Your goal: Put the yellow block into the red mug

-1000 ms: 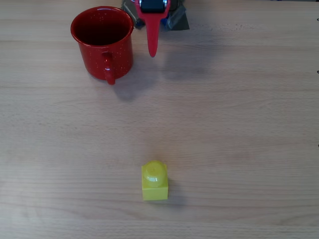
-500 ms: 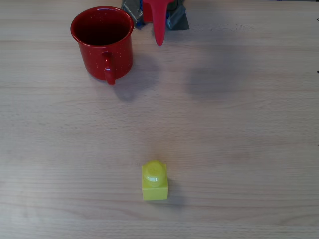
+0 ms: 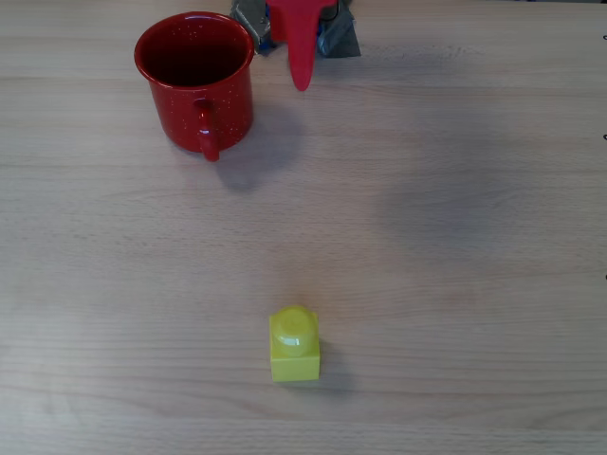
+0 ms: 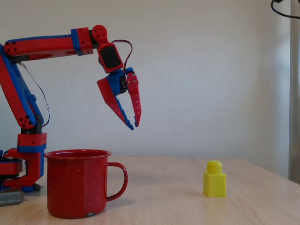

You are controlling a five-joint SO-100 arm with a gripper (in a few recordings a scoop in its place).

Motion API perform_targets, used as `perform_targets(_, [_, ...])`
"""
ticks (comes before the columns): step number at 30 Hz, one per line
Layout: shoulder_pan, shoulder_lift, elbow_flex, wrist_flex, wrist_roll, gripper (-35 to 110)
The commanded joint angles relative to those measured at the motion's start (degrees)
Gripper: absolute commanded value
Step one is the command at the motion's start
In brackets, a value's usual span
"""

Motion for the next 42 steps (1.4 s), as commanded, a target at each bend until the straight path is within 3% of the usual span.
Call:
perform_targets(1, [0.44, -3.52, -10.11, 3.16, 1.67, 0])
perform_targets(16, [2.46, -31.90, -47.46, 11.25, 3.25, 0])
perform_targets(31, [4.39, -55.46, -76.11, 12.57, 2.02, 0])
perform_targets(36, [4.48, -60.12, -81.74, 13.18, 0.09, 7])
perform_targets(42, [4.31, -62.84, -81.91, 11.87, -2.46, 34])
